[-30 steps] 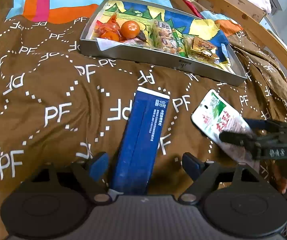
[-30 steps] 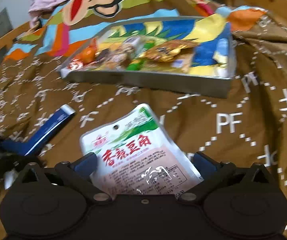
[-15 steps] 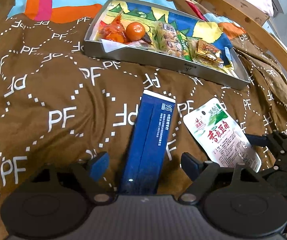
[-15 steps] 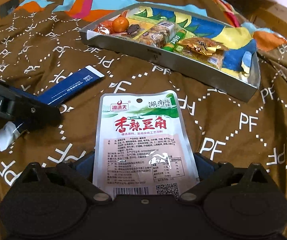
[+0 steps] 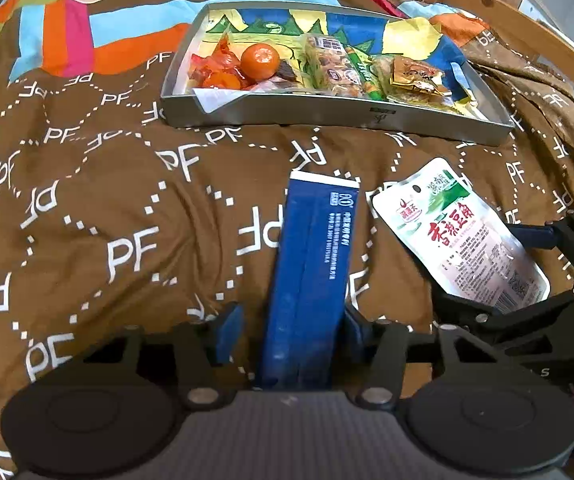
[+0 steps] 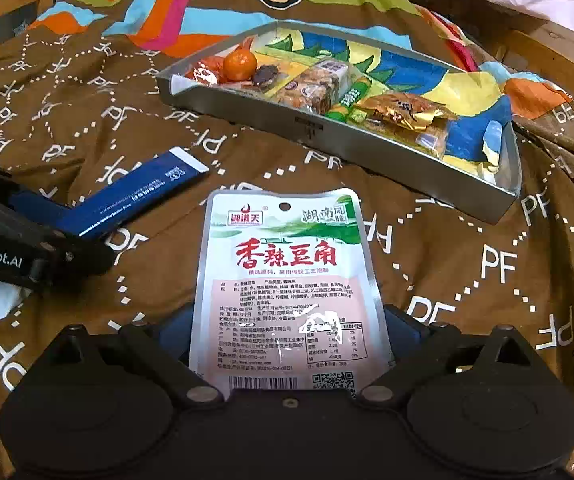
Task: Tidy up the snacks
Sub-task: 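Lift the blue box and white bean pack off the quilt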
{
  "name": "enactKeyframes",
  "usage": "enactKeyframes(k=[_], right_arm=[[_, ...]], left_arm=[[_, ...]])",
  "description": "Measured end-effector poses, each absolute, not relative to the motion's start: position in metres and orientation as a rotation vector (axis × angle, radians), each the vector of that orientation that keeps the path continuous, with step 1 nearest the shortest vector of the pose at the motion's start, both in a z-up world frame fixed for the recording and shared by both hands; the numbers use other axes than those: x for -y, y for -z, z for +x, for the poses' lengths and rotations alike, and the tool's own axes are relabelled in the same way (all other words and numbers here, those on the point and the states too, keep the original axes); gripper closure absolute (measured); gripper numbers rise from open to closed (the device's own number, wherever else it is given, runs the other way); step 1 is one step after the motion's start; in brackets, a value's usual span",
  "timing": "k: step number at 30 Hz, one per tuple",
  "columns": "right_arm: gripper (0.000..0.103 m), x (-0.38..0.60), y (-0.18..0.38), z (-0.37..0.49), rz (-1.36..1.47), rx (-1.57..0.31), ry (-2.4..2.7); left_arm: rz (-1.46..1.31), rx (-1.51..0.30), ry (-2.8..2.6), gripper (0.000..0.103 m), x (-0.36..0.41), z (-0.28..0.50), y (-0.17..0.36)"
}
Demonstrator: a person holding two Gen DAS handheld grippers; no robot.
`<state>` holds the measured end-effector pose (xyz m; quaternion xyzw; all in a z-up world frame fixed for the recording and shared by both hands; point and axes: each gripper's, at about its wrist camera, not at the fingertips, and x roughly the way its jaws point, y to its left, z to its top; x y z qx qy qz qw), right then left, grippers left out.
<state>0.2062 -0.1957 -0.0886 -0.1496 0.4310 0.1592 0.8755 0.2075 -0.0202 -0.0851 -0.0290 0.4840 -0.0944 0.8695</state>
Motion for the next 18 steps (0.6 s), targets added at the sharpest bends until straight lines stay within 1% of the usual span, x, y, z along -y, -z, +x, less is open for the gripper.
enactKeyframes(k=[2,4,6,9,13,18], right_arm=[[0.005,0.195,0.091,0.207,-0.315,-0.902,-0.327],[0.005,0.195,0.093,0.206,-0.313,-0.903,-0.321],[0.006,0.194,0.093,0.206,-0.319,-0.899,-0.319],[0.008,0.191,0.09,0.205,-0.342,-0.897,-0.319],[0.016,0.187,0.083,0.203,-0.369,-0.892,-0.315],[0.016,0.187,0.085,0.203,-0.37,-0.882,-0.317]], left_arm=[[-0.059,-1.01,0.198,0.052,0.02,0.207,0.085],[-0.051,-1.005,0.2,0.06,0.021,0.206,0.084],[-0.046,-1.0,0.198,0.064,0.022,0.205,0.083],[-0.04,-0.999,0.197,0.065,0.023,0.204,0.082],[-0.059,-1.002,0.19,0.066,0.022,0.205,0.08],[-0.041,-1.001,0.19,0.066,0.024,0.205,0.082]])
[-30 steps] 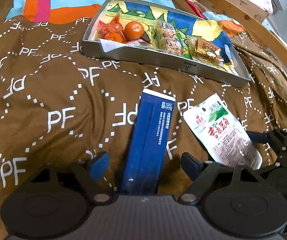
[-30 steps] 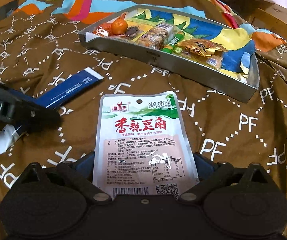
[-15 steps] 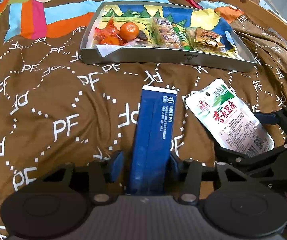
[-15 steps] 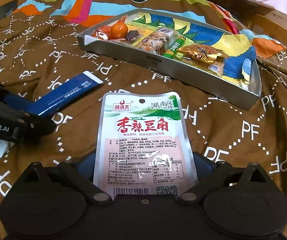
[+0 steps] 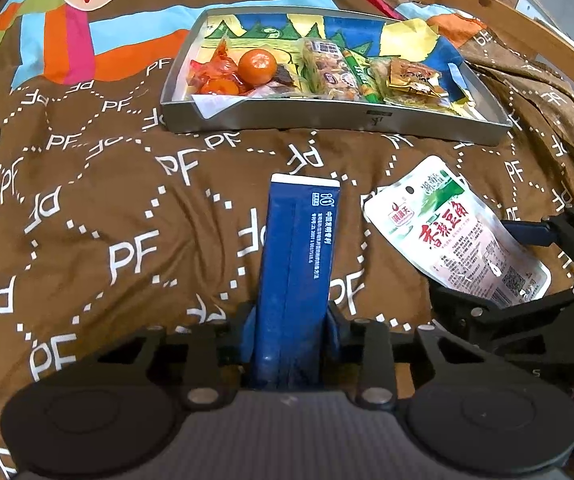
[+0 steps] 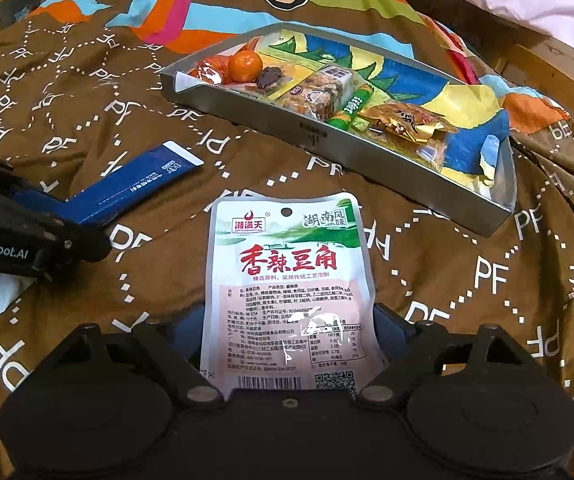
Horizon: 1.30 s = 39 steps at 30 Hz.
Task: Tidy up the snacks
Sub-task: 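Lift the blue box and white bean pack off the quilt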
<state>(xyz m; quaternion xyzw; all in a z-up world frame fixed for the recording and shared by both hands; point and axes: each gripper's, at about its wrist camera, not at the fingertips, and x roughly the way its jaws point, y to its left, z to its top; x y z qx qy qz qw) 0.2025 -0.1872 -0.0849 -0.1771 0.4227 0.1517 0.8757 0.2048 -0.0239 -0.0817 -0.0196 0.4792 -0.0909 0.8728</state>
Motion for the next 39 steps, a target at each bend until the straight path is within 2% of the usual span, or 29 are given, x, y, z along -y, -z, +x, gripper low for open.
enactKeyframes(k=[4,6,8,13,21,23,25,28,32,35,37,39], right_arm=[[0.01,0.191,0.093,0.204,-0.346,-0.874,-0.324],[0.01,0.192,0.093,0.205,-0.332,-0.871,-0.326],[0.015,0.19,0.09,0.203,-0.343,-0.858,-0.326],[0.036,0.187,0.078,0.2,-0.354,-0.838,-0.283],[0.038,0.187,0.079,0.197,-0.377,-0.823,-0.274],[0.037,0.187,0.08,0.197,-0.38,-0.819,-0.283],[0.024,0.186,0.084,0.2,-0.38,-0.852,-0.302],[0.017,0.182,0.092,0.2,-0.414,-0.849,-0.3],[0.014,0.185,0.097,0.204,-0.386,-0.85,-0.293],[0.025,0.184,0.095,0.202,-0.387,-0.831,-0.294],[0.038,0.182,0.09,0.2,-0.402,-0.817,-0.287],[0.044,0.179,0.086,0.198,-0.427,-0.813,-0.281]], left_arm=[[-0.037,-1.003,0.191,0.065,0.024,0.205,0.083],[-0.046,-1.003,0.19,0.066,0.023,0.205,0.082],[-0.047,-1.002,0.187,0.067,0.024,0.204,0.08],[-0.077,-1.009,0.185,0.068,0.023,0.202,0.077],[-0.126,-1.003,0.174,0.068,0.019,0.2,0.072],[-0.123,-0.993,0.178,0.068,0.02,0.199,0.071],[-0.113,-0.987,0.178,0.068,0.022,0.199,0.071],[-0.1,-0.988,0.175,0.068,0.024,0.198,0.072],[-0.094,-0.987,0.172,0.068,0.025,0.2,0.074],[-0.09,-0.985,0.171,0.068,0.025,0.199,0.074],[-0.095,-0.981,0.17,0.068,0.025,0.198,0.073],[-0.1,-0.977,0.169,0.068,0.024,0.198,0.072]])
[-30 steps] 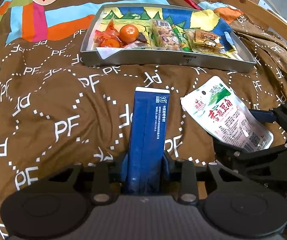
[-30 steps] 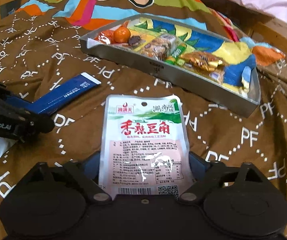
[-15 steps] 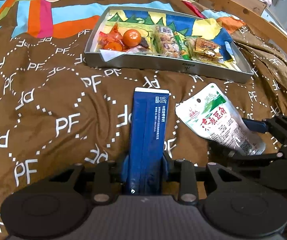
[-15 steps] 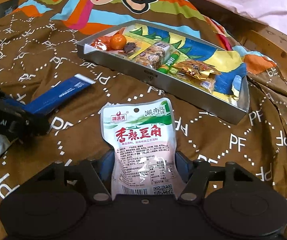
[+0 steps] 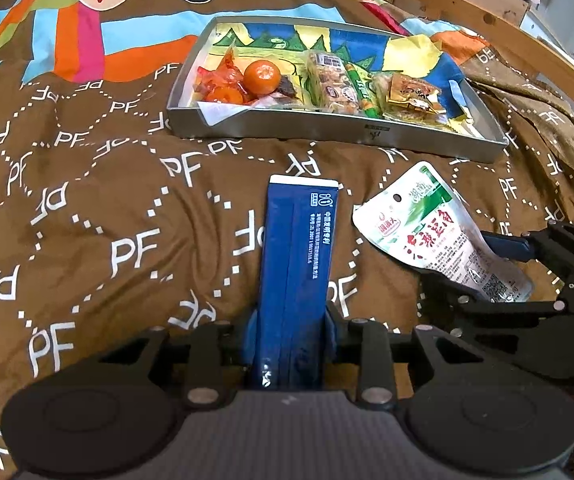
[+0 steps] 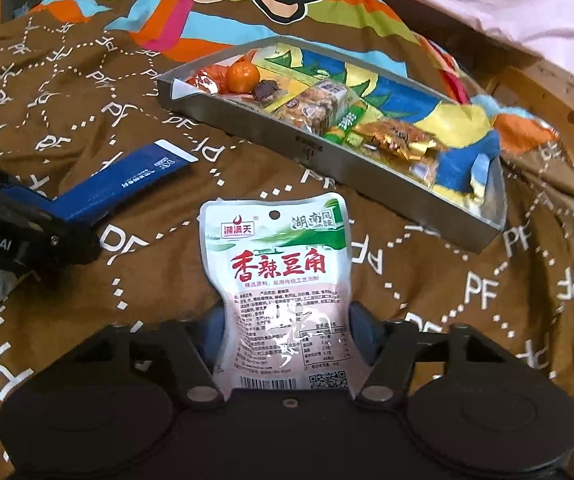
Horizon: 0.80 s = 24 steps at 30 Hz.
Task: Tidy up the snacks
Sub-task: 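Lift the blue box and white bean pack off the quilt, then carry the blue box and white bean pack over the metal tray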
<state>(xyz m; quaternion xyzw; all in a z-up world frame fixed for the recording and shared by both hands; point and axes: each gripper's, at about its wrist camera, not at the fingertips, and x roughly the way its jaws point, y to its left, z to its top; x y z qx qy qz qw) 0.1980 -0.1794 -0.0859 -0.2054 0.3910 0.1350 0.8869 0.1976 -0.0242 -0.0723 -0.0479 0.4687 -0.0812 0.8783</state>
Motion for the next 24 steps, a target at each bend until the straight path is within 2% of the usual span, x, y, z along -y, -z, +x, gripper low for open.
enactKeyframes(k=[9,24], right_arm=[[0.048,0.166,0.085,0.179,-0.677,-0.698,-0.236],[0.048,0.167,0.08,0.181,-0.666,-0.62,-0.198]], left_arm=[[-0.13,-0.928,0.167,0.068,0.02,0.196,0.063],[-0.201,-0.851,0.154,0.068,0.011,0.196,0.057]])
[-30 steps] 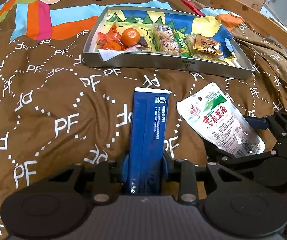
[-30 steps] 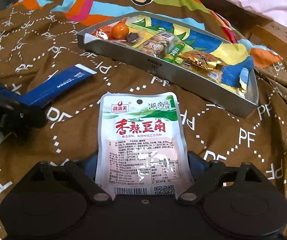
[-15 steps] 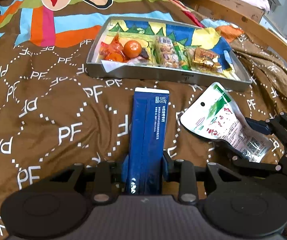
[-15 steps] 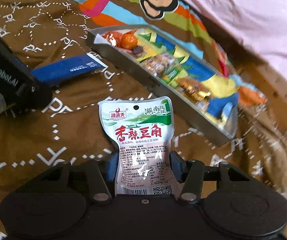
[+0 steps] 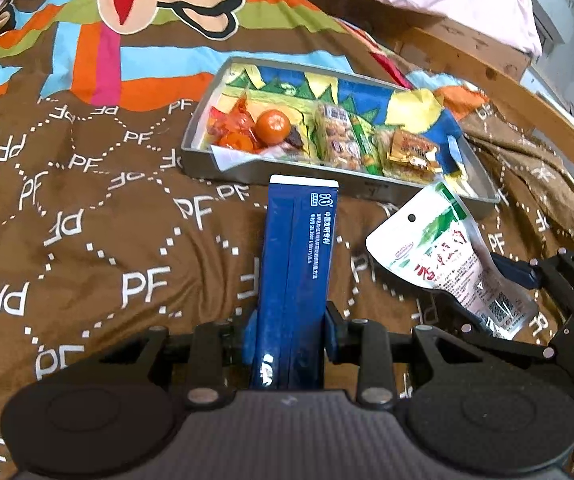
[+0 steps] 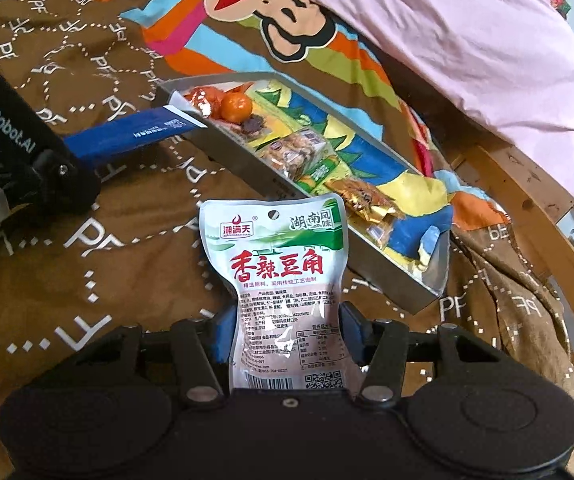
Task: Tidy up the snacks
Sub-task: 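Carry the blue box and white bean pack over the metal tray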
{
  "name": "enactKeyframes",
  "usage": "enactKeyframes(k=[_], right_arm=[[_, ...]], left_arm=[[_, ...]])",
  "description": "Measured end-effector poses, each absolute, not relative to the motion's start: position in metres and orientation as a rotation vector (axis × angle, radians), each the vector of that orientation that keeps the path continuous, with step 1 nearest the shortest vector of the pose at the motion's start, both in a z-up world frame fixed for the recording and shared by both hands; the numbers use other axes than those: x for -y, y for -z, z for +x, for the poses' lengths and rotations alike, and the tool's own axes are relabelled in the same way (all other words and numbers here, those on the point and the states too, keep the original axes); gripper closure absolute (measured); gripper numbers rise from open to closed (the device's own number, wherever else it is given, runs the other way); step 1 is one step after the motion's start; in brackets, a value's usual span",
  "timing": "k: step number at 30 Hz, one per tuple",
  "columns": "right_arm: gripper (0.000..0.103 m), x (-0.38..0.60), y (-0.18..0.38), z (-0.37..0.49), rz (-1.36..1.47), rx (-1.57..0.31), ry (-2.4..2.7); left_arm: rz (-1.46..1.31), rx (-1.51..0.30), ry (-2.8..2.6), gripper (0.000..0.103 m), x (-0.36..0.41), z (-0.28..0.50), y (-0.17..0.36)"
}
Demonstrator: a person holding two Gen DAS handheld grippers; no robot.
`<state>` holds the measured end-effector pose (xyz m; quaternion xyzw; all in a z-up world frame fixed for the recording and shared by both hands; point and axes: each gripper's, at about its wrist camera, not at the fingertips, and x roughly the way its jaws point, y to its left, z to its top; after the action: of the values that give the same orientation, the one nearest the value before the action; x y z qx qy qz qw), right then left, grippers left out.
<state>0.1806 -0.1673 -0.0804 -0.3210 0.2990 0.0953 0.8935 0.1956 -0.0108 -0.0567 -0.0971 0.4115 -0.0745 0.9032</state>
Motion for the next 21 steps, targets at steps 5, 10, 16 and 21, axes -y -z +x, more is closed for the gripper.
enactKeyframes(k=[5,10,16,21], right_arm=[[0.048,0.168,0.075,0.186,-0.655,-0.569,-0.169],[0.048,0.17,0.065,0.19,-0.622,-0.514,-0.136],[0.048,0.171,0.058,0.2,-0.591,-0.468,-0.093],[0.048,0.174,0.052,0.211,-0.538,-0.437,-0.058]], left_arm=[[-0.218,-0.801,0.132,0.068,0.003,0.196,0.049],[-0.271,-0.785,0.143,0.068,-0.004,0.207,0.041],[-0.33,-0.738,0.153,0.068,-0.012,0.226,0.028],[-0.341,-0.71,0.146,0.068,-0.023,0.251,0.023]])
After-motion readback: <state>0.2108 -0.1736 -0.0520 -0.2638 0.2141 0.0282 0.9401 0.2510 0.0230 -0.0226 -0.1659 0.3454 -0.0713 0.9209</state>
